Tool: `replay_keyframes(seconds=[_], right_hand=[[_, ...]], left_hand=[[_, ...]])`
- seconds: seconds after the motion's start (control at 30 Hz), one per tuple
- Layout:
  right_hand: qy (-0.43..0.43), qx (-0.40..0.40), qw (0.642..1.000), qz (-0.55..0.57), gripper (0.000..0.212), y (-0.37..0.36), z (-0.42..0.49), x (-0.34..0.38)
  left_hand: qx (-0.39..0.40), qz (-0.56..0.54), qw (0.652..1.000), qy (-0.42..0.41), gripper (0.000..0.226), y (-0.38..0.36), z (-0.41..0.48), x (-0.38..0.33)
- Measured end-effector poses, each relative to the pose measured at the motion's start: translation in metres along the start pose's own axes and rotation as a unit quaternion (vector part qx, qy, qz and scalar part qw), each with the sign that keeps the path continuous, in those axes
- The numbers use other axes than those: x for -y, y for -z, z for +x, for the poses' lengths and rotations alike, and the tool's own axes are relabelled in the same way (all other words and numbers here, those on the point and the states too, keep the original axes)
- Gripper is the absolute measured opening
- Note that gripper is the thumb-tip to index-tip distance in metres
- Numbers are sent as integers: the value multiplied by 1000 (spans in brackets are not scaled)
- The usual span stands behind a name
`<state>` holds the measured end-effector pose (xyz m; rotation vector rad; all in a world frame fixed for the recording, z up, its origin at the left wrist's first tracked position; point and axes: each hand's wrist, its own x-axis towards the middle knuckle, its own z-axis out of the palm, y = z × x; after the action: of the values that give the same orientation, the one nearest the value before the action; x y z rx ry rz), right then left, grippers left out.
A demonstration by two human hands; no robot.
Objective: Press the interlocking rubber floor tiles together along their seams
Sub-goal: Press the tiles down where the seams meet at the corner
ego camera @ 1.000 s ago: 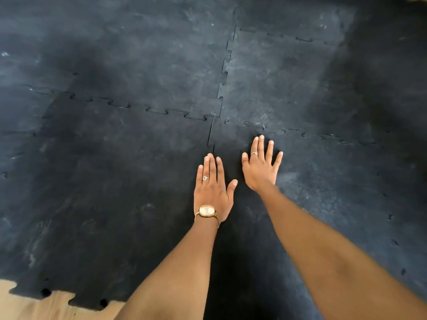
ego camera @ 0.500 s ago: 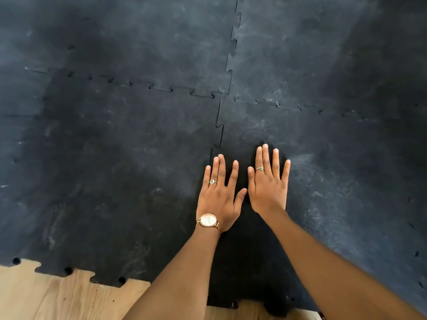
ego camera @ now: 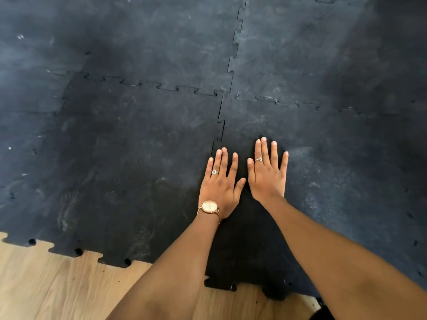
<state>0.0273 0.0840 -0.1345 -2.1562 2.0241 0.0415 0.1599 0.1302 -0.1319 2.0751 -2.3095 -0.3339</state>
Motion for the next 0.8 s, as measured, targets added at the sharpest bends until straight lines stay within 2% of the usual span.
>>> replay_keyframes(seconds=[0.23,0.53,0.8], right_hand=[[13,-2,1000,23,60,-2,-19,-5],[0,-20,1000,12,59,-12,-36,-3],[-1,2,1000,-7,60,-8,-35,-2]], left_hand=[[-13,-6,1000,4,68,-16,-84,-13],[15,1,1000,0,69,-23,-84,-10],[21,-4,1000,-2,71,-19,-84,-11]])
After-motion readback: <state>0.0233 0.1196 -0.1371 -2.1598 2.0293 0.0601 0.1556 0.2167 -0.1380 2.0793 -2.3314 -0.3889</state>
